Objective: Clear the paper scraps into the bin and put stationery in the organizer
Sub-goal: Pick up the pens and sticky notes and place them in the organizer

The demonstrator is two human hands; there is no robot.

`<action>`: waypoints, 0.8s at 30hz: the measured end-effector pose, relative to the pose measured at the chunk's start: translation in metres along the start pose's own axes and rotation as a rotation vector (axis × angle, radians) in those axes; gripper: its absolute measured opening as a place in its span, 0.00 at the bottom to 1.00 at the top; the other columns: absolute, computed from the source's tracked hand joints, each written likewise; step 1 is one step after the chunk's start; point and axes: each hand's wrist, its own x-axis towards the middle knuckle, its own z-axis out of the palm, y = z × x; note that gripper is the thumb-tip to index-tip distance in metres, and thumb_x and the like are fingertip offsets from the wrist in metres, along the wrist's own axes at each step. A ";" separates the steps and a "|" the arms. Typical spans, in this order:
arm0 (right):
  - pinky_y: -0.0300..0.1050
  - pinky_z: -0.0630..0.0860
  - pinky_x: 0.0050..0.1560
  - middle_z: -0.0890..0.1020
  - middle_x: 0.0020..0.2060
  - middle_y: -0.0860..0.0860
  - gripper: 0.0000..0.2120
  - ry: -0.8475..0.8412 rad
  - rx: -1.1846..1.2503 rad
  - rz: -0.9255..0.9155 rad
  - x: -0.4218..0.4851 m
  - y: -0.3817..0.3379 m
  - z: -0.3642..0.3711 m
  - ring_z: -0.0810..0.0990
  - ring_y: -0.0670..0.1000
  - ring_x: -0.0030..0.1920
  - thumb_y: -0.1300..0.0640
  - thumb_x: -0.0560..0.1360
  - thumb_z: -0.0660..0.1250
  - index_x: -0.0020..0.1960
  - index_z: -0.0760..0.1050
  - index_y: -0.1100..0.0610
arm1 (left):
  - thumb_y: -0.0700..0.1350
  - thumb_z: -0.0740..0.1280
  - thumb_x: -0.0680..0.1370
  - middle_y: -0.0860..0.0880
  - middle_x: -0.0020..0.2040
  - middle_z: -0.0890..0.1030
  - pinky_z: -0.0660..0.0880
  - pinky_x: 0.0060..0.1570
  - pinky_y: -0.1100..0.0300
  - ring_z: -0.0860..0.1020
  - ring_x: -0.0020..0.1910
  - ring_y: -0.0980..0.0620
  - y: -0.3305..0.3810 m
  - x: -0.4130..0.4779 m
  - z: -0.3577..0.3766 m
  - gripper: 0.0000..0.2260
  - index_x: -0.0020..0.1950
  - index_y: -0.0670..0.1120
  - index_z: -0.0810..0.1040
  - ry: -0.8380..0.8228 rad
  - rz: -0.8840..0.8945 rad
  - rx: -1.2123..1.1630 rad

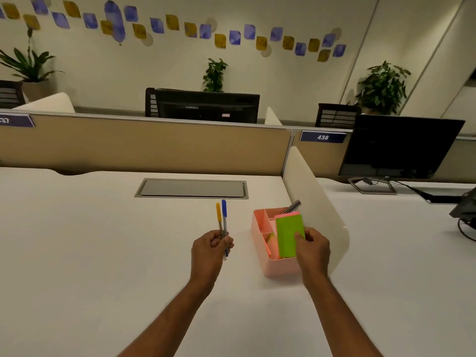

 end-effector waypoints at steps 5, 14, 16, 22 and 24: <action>0.42 0.66 0.31 0.77 0.34 0.53 0.02 0.065 -0.078 -0.022 0.011 0.007 0.017 0.76 0.57 0.38 0.65 0.74 0.65 0.43 0.76 0.62 | 0.42 0.69 0.79 0.45 0.45 0.86 0.79 0.42 0.64 0.85 0.47 0.46 -0.013 0.013 -0.002 0.04 0.53 0.45 0.82 0.023 -0.007 0.002; 0.47 0.78 0.38 0.76 0.33 0.51 0.03 -0.107 -0.244 -0.068 0.011 0.028 0.056 0.79 0.55 0.40 0.63 0.76 0.64 0.43 0.73 0.60 | 0.41 0.70 0.78 0.45 0.44 0.87 0.81 0.45 0.58 0.85 0.46 0.44 -0.023 0.021 -0.007 0.03 0.50 0.49 0.81 0.031 -0.008 -0.044; 0.48 0.79 0.40 0.77 0.34 0.51 0.03 -0.117 -0.306 -0.068 0.014 0.033 0.061 0.79 0.54 0.40 0.61 0.76 0.65 0.44 0.74 0.61 | 0.41 0.70 0.78 0.45 0.44 0.87 0.81 0.45 0.59 0.85 0.47 0.43 -0.023 0.024 -0.007 0.03 0.50 0.48 0.82 0.033 -0.003 -0.053; 0.44 0.78 0.36 0.83 0.37 0.55 0.07 -0.032 -0.478 -0.113 0.018 0.053 0.068 0.79 0.53 0.38 0.56 0.74 0.69 0.44 0.80 0.60 | 0.42 0.70 0.78 0.45 0.46 0.87 0.79 0.43 0.63 0.85 0.47 0.46 -0.023 0.029 -0.004 0.04 0.53 0.46 0.82 0.025 -0.009 -0.062; 0.46 0.80 0.37 0.84 0.41 0.55 0.11 -0.037 -0.515 -0.102 0.017 0.057 0.066 0.80 0.53 0.40 0.51 0.73 0.72 0.47 0.81 0.59 | 0.42 0.70 0.78 0.45 0.46 0.87 0.78 0.42 0.64 0.85 0.47 0.46 -0.023 0.031 -0.002 0.04 0.53 0.46 0.82 0.023 -0.008 -0.055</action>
